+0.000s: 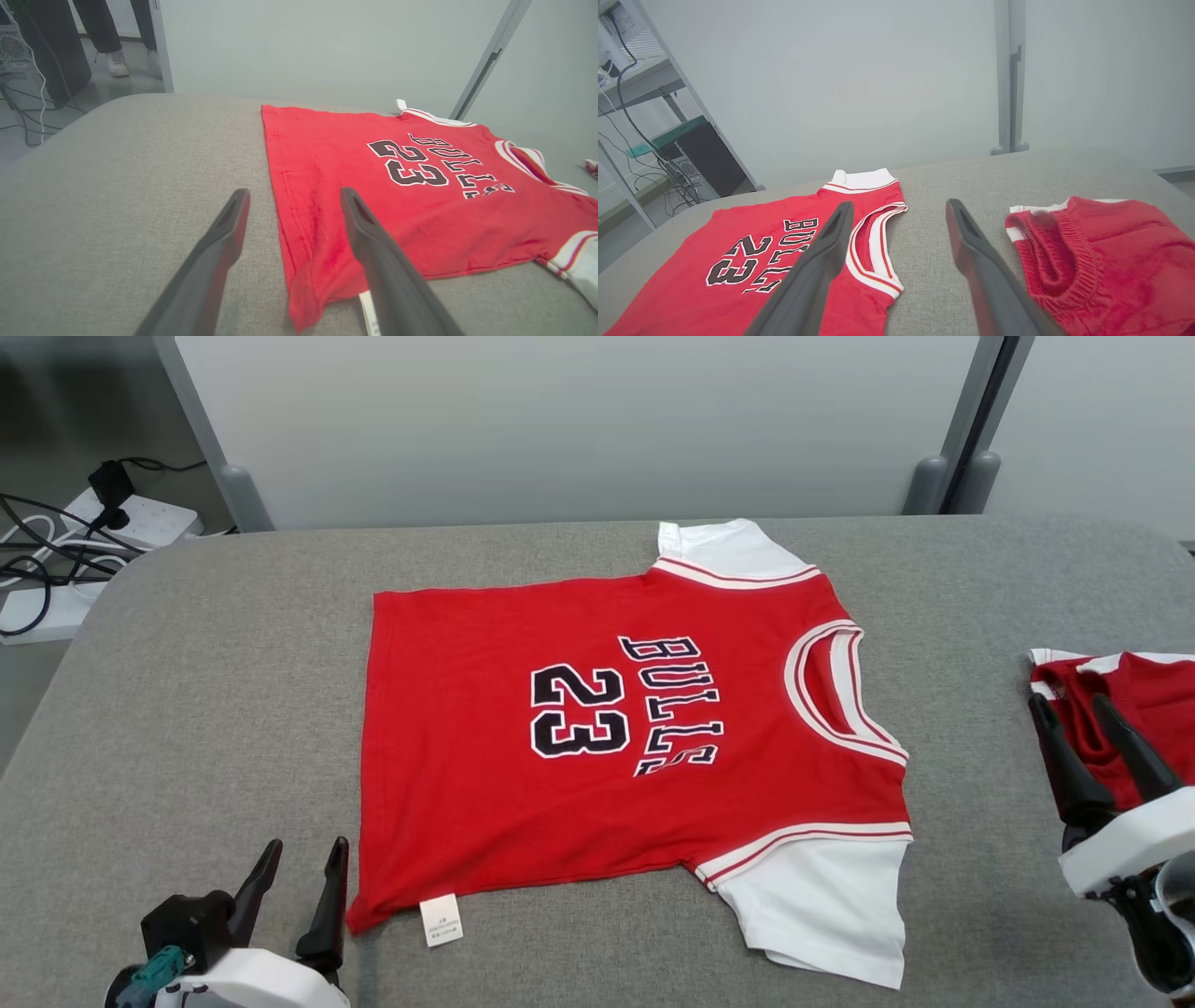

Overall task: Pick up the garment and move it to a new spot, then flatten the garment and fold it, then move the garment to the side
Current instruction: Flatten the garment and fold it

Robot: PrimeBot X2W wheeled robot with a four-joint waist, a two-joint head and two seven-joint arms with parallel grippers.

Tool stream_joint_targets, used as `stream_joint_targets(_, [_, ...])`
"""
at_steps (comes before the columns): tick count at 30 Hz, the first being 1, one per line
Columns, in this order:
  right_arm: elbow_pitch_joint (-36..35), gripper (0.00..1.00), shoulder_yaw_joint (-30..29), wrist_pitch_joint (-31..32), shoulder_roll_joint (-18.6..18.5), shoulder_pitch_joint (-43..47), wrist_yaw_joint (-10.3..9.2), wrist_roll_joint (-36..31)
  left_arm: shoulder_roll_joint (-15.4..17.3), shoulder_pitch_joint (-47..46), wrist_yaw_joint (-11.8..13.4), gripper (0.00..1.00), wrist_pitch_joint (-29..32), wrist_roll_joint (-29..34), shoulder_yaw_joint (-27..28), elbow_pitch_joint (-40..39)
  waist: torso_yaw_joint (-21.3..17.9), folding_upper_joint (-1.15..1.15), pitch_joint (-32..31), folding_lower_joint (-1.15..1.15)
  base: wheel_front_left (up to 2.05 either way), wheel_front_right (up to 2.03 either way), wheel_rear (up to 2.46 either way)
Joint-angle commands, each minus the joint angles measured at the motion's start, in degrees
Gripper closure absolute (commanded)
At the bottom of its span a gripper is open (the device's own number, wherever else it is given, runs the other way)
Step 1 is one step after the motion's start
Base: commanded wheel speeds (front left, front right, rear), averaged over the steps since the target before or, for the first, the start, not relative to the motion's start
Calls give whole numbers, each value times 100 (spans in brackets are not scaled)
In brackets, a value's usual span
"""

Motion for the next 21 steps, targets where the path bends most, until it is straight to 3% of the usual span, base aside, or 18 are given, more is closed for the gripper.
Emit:
stream_joint_targets(1, [-209,0,-270,-81,42,188,25,-425,12,-40,49,0,-35,182,348,-252,-6,0,-29,0,0,0,0])
stream_joint_targets(9, [-845,0,-1372,-82,799,969,25,-2083,-442,271,24,0,-35,869,981,-710,40,0,-177,0,0,0,0])
stream_joint_targets(21, [-1165,0,-1704,-83,1345,1727,25,-2872,-686,660,33,0,-35,1300,1257,-838,66,0,-383,0,0,0,0])
